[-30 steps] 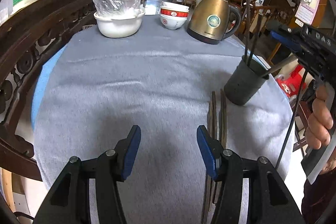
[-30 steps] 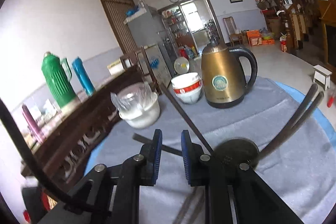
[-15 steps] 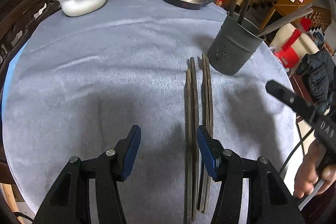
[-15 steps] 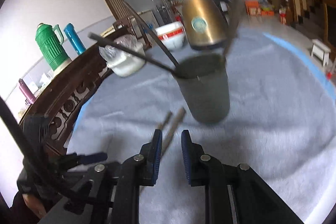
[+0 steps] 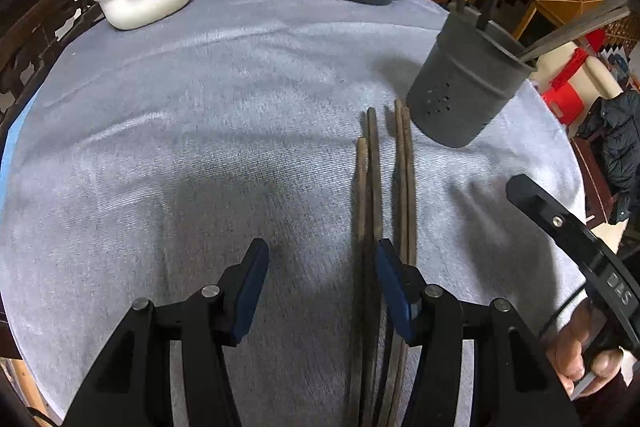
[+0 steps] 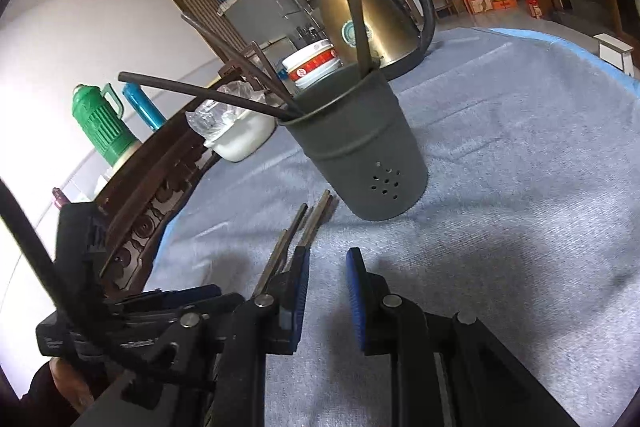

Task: Organize utensils
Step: 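Move both open tools back toward the remaining chopsticks, then close the left tool on a dark chopstick while the right tool grasps another chopstick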

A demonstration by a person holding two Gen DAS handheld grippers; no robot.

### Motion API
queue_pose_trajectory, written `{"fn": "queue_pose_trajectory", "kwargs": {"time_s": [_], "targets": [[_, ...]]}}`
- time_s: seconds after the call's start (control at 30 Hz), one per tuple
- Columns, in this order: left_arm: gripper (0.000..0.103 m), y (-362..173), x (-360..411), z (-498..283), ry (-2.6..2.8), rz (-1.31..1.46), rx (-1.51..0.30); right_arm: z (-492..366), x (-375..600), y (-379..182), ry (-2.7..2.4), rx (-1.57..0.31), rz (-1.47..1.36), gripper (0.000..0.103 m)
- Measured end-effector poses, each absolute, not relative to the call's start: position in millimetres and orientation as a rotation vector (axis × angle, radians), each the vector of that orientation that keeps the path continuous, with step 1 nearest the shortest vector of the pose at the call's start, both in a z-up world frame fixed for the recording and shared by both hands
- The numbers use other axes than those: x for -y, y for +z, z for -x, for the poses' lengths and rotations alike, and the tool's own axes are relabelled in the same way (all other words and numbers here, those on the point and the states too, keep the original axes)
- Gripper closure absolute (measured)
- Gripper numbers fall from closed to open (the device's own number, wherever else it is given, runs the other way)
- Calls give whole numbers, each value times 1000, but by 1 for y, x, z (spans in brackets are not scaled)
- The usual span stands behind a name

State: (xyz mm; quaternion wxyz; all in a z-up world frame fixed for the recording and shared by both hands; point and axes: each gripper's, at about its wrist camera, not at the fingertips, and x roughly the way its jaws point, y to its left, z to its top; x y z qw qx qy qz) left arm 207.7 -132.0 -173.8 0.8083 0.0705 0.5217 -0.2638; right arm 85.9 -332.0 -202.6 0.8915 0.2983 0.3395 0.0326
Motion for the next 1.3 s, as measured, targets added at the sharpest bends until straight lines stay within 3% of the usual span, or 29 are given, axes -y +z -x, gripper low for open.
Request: {"fn": "queue_pose_trajectory", "kwargs": {"time_s": [0.2,0.63,0.97,1.3], "targets": [[47,-177,127,-220,-529,-146,-1110,-88,332,-205,84,-707,-642,80],[47,-163,97,-214,-573,-114,-1090,-148,274,-212,77,-981,-434,82],[47,-167,104,-210,-627,-124,-1103,-147,264,-213,49,-1020,-261,86],[47,-176,128,-225,-636,-118,-1135,-141,285,-215,53,-1042,-337,86]]}}
